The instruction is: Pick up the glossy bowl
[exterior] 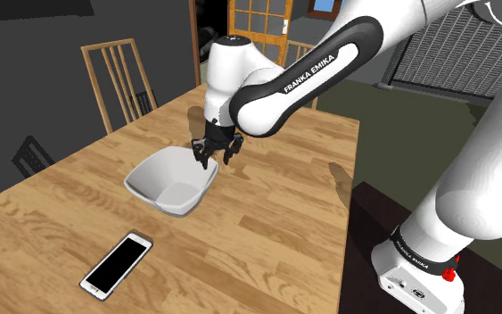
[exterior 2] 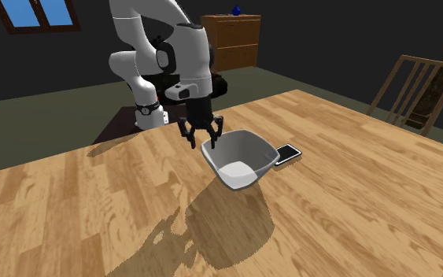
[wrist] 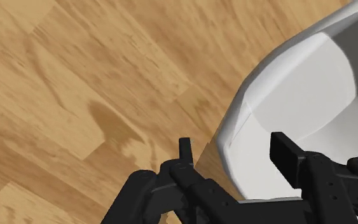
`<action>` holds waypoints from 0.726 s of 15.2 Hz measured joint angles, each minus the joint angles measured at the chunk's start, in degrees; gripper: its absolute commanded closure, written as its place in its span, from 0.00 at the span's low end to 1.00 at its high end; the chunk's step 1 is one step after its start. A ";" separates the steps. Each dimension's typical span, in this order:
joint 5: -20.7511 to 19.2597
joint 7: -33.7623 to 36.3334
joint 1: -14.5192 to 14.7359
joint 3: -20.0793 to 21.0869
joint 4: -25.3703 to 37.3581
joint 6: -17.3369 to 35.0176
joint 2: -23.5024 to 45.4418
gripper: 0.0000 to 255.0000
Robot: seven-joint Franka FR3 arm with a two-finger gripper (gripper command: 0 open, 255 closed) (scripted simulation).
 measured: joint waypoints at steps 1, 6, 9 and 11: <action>-0.04 0.02 0.00 -0.01 -0.07 0.10 0.03 1.00; -0.02 0.01 -0.03 -0.03 -0.11 0.23 -0.02 1.00; -0.06 0.05 -0.02 -0.04 -0.05 0.17 0.02 1.00; 0.64 -0.40 -0.06 0.13 0.13 -0.72 -0.73 1.00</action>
